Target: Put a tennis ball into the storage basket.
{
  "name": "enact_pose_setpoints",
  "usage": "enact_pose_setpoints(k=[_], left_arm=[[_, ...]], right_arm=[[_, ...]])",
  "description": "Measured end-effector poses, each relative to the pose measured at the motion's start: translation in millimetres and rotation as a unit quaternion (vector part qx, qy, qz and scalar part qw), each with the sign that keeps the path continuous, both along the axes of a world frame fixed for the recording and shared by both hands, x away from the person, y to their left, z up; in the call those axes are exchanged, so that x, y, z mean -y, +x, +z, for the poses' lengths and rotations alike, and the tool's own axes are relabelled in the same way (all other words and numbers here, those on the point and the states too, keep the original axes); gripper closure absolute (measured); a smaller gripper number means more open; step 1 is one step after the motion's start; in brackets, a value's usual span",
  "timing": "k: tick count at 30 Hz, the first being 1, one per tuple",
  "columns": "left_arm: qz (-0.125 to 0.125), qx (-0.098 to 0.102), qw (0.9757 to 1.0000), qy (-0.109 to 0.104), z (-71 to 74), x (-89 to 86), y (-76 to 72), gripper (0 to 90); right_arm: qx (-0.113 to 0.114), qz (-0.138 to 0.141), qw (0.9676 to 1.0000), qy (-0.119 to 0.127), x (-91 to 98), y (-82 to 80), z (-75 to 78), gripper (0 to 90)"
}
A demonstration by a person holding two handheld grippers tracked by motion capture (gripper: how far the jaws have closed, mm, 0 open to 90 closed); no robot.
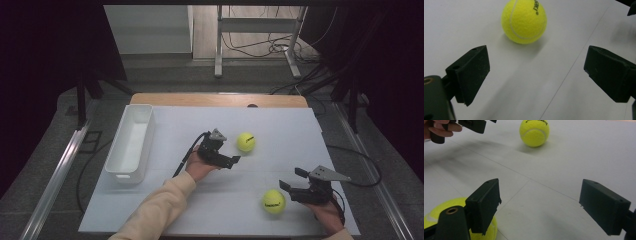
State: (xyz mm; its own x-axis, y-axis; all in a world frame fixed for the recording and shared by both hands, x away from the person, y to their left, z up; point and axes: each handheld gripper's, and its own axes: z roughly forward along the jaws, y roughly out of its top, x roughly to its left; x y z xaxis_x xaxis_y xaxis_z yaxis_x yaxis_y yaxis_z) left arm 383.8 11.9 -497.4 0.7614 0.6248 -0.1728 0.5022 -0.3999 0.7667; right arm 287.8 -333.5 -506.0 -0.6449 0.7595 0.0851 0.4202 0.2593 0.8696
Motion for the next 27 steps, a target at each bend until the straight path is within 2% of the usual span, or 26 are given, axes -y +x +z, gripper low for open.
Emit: enact_pose_setpoints(k=[10, 27], left_arm=[[-0.004, 0.001, 1.0, 0.006, 2.3, 11.6, 8.5, 7.1], [-0.001, -0.001, 1.0, 0.007, -1.6, 26.9, 20.3, 7.1]], right_arm=[[0.001, 0.0, 1.0, -0.001, 0.4, -0.1, 0.1, 17.3], [-0.003, 0.0, 1.0, -0.004, -0.1, 1.1, -1.5, 17.3]])
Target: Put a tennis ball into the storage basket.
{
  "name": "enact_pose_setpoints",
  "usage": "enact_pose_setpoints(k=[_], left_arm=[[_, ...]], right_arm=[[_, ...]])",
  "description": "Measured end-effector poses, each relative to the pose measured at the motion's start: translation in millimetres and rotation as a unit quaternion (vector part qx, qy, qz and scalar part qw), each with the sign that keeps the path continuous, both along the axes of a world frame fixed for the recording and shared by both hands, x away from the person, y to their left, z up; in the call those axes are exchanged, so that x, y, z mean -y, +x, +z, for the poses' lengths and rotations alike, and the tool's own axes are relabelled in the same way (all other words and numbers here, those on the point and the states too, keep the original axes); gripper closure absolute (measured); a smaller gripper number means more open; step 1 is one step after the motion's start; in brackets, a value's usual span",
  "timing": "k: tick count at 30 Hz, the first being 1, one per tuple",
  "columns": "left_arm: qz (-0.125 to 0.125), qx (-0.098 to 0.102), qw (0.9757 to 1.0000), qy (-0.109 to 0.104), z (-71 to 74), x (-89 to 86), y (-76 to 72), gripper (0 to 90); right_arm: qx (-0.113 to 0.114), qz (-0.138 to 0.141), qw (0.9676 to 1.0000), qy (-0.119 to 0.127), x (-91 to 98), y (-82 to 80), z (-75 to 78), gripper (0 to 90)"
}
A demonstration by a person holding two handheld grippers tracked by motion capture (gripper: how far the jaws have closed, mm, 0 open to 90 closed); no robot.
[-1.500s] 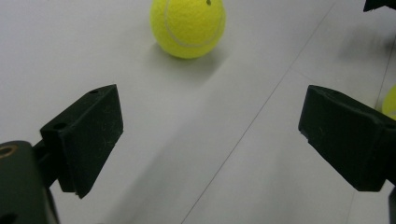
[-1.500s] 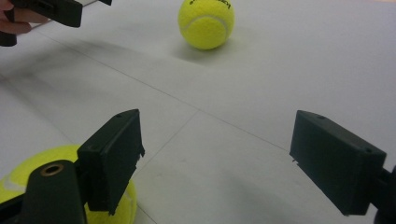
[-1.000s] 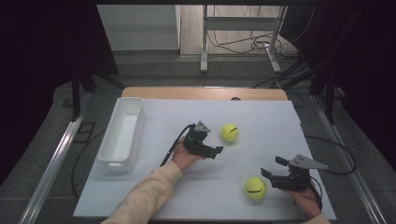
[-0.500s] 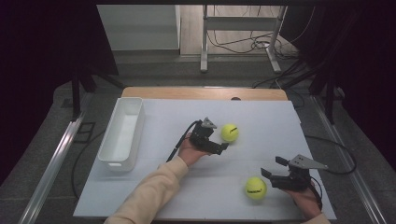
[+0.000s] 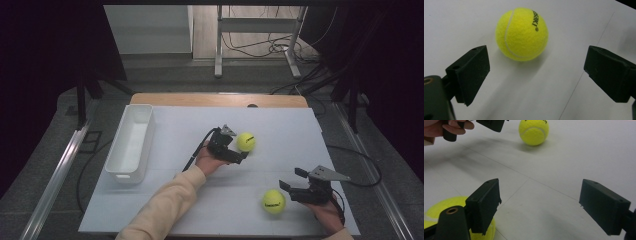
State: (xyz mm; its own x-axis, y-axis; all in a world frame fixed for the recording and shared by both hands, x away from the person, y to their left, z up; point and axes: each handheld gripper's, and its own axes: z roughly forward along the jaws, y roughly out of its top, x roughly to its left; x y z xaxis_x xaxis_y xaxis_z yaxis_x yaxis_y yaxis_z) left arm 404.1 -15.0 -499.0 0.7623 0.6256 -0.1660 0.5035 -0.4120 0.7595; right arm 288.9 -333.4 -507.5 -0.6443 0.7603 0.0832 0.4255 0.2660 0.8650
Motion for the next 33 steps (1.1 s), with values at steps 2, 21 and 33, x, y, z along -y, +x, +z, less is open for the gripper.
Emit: enact_pose_setpoints(k=[2, 21, 33], left_arm=[[0.0, 0.0, 1.0, 0.003, 0.0, 1.0, 1.6, 7.1], [0.01, -0.005, 0.9998, 0.018, -8.6, 13.5, 22.8, 7.1], [0.012, -0.011, 0.9995, 0.026, -15.3, 21.8, 30.6, 7.1]], right_arm=[[0.0, 0.0, 1.0, -0.001, -0.2, 0.0, -0.2, 17.3], [0.0, 0.0, 1.0, 0.0, 1.0, 0.1, 0.0, 17.3], [0.002, -0.002, 1.0, 0.003, 2.1, 0.3, 0.3, 17.3]])
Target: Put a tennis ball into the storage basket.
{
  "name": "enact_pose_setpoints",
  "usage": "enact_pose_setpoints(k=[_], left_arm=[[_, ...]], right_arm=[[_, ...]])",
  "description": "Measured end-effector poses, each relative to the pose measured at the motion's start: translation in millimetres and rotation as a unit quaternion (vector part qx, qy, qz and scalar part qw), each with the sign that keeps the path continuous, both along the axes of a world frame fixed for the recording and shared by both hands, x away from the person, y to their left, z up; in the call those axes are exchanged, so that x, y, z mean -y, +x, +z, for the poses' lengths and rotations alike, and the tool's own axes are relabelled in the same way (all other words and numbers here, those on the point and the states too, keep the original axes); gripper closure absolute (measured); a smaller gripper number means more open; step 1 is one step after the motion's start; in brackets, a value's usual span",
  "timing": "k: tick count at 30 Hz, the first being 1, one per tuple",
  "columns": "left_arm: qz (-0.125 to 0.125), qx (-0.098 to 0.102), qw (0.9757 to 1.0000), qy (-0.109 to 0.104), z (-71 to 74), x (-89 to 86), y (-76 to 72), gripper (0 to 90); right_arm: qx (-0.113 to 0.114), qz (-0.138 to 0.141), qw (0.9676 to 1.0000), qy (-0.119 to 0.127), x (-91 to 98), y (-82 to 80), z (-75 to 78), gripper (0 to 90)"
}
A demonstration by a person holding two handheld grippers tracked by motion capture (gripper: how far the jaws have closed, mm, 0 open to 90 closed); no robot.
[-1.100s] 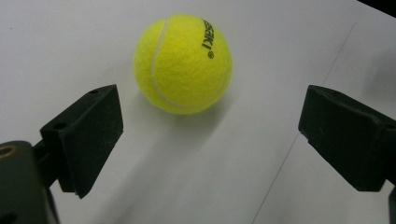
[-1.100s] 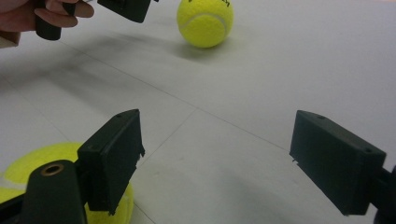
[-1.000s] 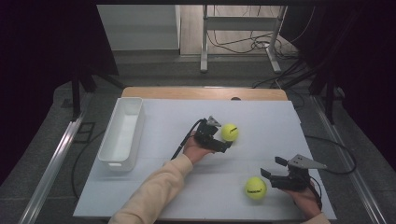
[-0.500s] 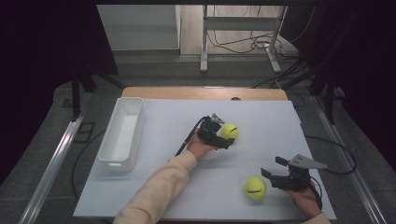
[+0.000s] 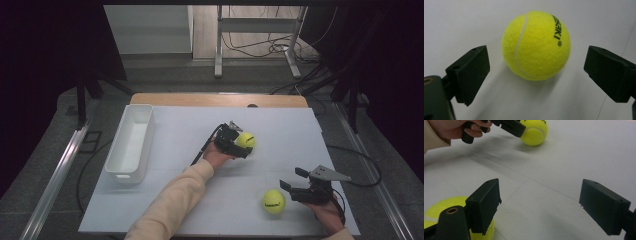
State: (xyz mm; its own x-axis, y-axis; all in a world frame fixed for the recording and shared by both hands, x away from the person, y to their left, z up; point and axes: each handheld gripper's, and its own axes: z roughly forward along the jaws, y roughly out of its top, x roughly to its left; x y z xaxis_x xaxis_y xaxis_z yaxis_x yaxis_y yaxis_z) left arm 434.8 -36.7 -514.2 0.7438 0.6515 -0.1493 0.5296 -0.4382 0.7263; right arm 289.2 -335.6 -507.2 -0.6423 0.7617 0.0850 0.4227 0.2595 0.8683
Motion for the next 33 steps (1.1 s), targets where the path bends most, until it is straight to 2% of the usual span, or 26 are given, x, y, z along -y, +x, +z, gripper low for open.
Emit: enact_pose_setpoints(k=[3, 7, 15, 17, 21, 25, 33], left_arm=[[0.001, -0.002, 1.0, -0.001, -2.0, 1.6, 2.5, 7.1], [-0.002, 0.005, 0.9999, 0.01, -3.4, 6.9, 4.9, 7.1], [-0.003, -0.003, 0.9999, 0.011, -9.0, 14.3, 9.6, 7.8], [-0.001, 0.001, 0.9999, 0.016, -9.8, 15.0, 9.5, 11.2], [-0.005, 0.007, 0.9998, 0.017, -9.5, 15.3, 8.6, 23.7], [-0.008, 0.011, 0.9997, 0.022, -8.7, 15.3, 7.8, 25.8], [-0.003, 0.01, 0.9998, 0.017, -5.7, 9.7, 7.4, 26.2]], right_arm=[[-0.001, 0.0, 1.0, -0.001, -0.2, -0.1, -0.2, 17.3], [-0.002, 0.0, 1.0, -0.002, -0.3, 0.2, -0.5, 17.3], [-0.002, 0.001, 1.0, -0.003, -0.3, 0.2, -0.6, 17.3], [-0.001, 0.002, 1.0, -0.002, -0.3, 0.5, -0.7, 17.4], [0.0, 0.003, 1.0, -0.003, -0.2, 0.5, -0.6, 17.4], [0.0, 0.002, 1.0, -0.004, 0.0, 0.4, -0.4, 17.4], [-0.001, 0.001, 1.0, -0.005, 0.0, 0.3, -0.6, 17.4]])
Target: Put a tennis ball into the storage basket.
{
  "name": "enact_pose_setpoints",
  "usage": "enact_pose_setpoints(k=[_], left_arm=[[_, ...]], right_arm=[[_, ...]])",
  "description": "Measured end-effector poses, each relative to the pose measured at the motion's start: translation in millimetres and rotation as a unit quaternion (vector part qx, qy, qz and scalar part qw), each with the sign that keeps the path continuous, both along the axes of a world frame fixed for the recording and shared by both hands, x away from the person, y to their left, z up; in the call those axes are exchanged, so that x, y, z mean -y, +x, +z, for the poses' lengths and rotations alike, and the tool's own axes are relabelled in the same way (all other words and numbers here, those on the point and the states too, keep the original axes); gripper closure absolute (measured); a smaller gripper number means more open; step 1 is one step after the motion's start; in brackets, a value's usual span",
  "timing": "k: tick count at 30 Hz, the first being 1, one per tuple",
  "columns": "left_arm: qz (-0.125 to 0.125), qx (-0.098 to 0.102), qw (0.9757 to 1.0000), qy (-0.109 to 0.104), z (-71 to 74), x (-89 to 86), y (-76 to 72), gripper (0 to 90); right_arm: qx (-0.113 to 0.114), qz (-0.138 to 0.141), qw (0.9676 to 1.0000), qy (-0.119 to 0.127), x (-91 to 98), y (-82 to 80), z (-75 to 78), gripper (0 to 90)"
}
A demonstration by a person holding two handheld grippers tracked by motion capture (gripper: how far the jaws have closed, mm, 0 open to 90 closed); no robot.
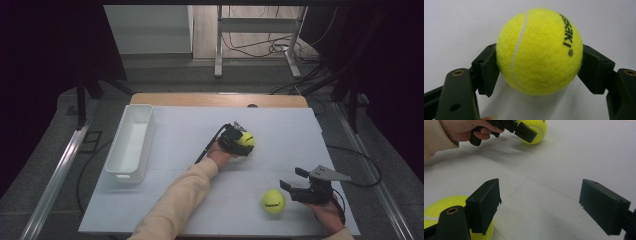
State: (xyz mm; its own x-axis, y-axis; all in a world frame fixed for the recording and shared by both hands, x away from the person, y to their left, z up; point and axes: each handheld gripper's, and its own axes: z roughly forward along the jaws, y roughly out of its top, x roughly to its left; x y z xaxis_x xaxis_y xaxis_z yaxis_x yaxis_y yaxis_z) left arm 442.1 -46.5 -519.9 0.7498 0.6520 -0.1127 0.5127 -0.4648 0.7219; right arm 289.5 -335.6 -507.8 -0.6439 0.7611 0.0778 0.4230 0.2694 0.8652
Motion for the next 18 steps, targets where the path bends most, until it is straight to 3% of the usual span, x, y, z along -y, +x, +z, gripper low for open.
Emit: enact_pose_setpoints(k=[18], left_arm=[[0.004, 0.011, 0.9996, -0.025, 10.4, -21.1, -14.0, 26.1]], right_arm=[[0.001, -0.002, 1.0, -0.001, -0.1, 0.4, -0.3, 17.4]])
